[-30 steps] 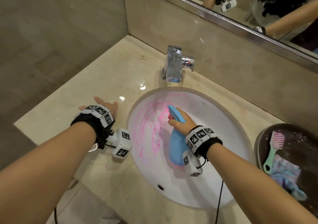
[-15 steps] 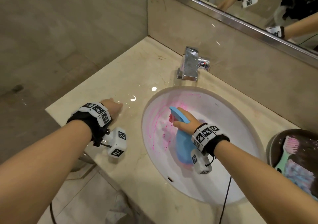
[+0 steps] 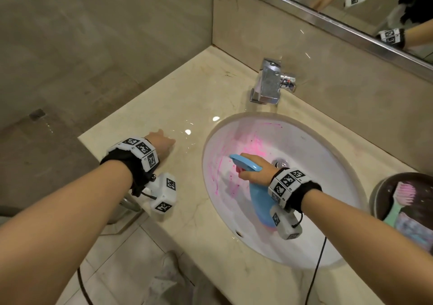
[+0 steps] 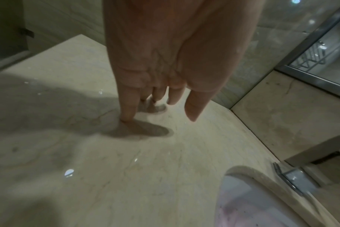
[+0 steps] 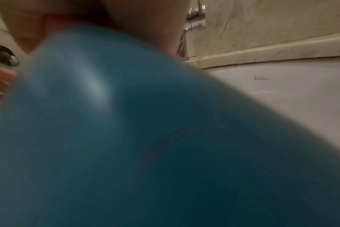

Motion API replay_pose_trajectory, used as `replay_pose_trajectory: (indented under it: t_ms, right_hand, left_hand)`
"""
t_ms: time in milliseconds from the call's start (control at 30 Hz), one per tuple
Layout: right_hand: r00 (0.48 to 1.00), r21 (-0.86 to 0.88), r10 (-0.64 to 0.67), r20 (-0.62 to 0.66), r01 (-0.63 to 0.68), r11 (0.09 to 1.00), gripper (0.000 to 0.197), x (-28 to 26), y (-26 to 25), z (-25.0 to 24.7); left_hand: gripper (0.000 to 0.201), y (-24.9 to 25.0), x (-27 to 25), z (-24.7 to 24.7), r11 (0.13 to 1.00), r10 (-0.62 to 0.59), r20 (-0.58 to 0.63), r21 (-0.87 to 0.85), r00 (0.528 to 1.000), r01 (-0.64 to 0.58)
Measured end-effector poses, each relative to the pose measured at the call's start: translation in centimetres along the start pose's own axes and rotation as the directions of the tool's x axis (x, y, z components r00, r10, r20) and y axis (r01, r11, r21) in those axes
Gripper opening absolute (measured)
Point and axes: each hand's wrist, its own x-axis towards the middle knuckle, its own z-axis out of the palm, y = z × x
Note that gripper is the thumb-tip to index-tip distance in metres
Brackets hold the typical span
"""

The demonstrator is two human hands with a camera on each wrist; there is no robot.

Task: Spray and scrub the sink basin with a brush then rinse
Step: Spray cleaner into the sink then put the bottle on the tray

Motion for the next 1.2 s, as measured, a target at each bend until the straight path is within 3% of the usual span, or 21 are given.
replay_pose_trajectory:
  t_ms: [167, 300, 433, 600, 733, 867, 1033, 1200]
  right_hand:
    - [0.991, -0.012, 0.003, 0.135, -0.001, 1.000, 0.016, -1.2, -0.1, 0.5]
    - [0.979, -0.093, 0.027, 0.204, -0.008, 0.996, 0.034, -2.3, 0.2, 0.9]
    - [0.971, -0.179, 0.065, 0.228, -0.024, 0.984, 0.019, -3.5, -0.2, 0.7]
    - [0.962, -0.227, 0.083, 0.260, -0.023, 0.974, 0.026, -4.6, -0.2, 0.2]
    - [0.972, -0.251, 0.073, 0.224, -0.015, 0.968, 0.014, -5.3, -0.7, -0.3]
    - [0.982, -0.263, 0.078, 0.170, -0.031, 0.964, 0.014, -6.2, -0.6, -1.4]
    - [0.994, -0.214, 0.086, 0.068, -0.070, 0.974, 0.035, -6.8, -0.1, -3.4]
    - [0.994, -0.249, 0.109, 0.020, -0.101, 0.963, 0.018, -7.1, 0.2, -4.0]
  left_hand:
    - [0.067, 0.6, -1.5, -0.6, 0.999, -0.035, 0.068, -0.021, 0.997, 0.036]
    - [0.069, 1.0, -2.5, -0.5, 0.999, -0.035, 0.049, -0.019, 0.998, 0.036]
    - [0.067, 1.4, -3.4, -0.4, 0.999, -0.030, 0.048, -0.026, 0.998, 0.031]
    - [0.066, 2.1, -4.4, -0.6, 0.999, -0.018, 0.035, -0.047, 0.999, 0.019]
    - [0.067, 2.9, -5.3, -1.1, 0.997, -0.017, 0.020, -0.078, 1.000, 0.019]
    - [0.065, 3.7, -6.1, -1.3, 0.999, -0.002, 0.005, -0.049, 1.000, 0.002]
    - [0.062, 4.6, -6.9, -1.5, 1.000, 0.021, -0.008, -0.020, 1.000, -0.021]
    - [0.060, 5.6, -7.5, -1.4, 1.000, 0.027, -0.014, 0.008, 1.000, -0.027]
